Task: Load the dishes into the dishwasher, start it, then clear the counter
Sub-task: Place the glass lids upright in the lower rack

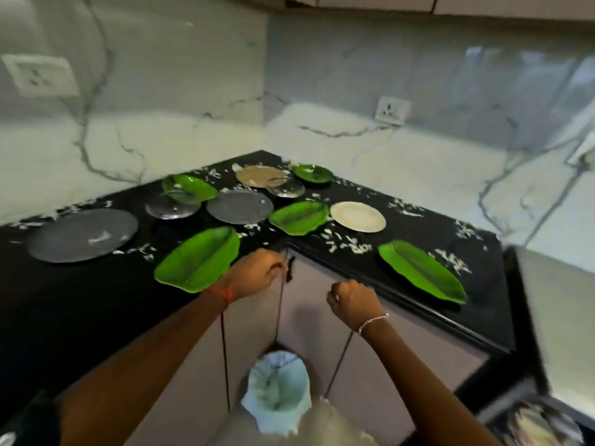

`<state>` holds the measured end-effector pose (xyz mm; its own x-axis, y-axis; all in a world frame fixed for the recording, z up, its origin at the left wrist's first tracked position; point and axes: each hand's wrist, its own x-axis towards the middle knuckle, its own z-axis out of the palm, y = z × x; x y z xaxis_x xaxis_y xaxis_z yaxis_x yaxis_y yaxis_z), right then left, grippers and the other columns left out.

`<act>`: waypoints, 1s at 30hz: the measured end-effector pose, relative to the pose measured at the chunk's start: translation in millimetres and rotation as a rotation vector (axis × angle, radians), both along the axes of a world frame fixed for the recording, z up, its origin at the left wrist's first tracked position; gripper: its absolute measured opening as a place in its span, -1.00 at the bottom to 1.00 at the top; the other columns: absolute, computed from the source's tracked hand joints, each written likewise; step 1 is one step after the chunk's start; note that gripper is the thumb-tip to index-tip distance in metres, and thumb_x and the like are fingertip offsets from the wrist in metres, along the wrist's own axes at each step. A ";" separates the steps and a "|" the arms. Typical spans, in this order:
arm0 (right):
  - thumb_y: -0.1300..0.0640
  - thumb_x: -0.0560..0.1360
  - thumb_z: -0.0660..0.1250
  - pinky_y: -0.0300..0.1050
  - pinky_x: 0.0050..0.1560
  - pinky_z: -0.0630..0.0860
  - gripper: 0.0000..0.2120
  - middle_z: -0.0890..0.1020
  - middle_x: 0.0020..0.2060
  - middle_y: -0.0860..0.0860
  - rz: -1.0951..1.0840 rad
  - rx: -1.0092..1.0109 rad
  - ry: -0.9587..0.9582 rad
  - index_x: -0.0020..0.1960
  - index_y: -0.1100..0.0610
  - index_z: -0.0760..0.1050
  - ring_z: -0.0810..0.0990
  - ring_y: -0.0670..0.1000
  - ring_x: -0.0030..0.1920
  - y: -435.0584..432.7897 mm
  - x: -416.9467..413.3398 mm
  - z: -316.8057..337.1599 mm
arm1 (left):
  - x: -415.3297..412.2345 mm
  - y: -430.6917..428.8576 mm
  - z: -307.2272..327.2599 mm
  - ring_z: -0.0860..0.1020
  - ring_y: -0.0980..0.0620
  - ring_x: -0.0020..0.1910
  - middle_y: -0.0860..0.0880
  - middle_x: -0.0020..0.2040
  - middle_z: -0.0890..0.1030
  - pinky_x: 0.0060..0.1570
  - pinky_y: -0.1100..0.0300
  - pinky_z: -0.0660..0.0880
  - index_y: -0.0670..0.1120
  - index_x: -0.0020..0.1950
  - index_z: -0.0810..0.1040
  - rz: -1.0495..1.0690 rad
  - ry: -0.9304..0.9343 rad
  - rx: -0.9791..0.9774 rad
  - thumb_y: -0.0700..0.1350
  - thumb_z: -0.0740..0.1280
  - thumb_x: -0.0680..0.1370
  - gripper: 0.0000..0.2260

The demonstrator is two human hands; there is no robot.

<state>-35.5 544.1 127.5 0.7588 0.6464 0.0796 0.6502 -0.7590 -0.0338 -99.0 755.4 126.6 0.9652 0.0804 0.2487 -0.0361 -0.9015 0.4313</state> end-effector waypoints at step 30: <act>0.21 0.53 0.27 0.03 -0.37 0.61 -0.51 0.53 -0.09 0.28 -0.465 0.851 1.216 0.38 0.33 0.19 0.59 0.18 -0.35 290.2 389.9 -32.7 | 215.8 158.1 -76.4 0.40 -0.03 0.26 -0.07 0.28 0.40 0.18 0.20 0.29 -0.11 0.27 0.44 0.273 0.525 -0.016 -0.13 0.36 0.47 -0.63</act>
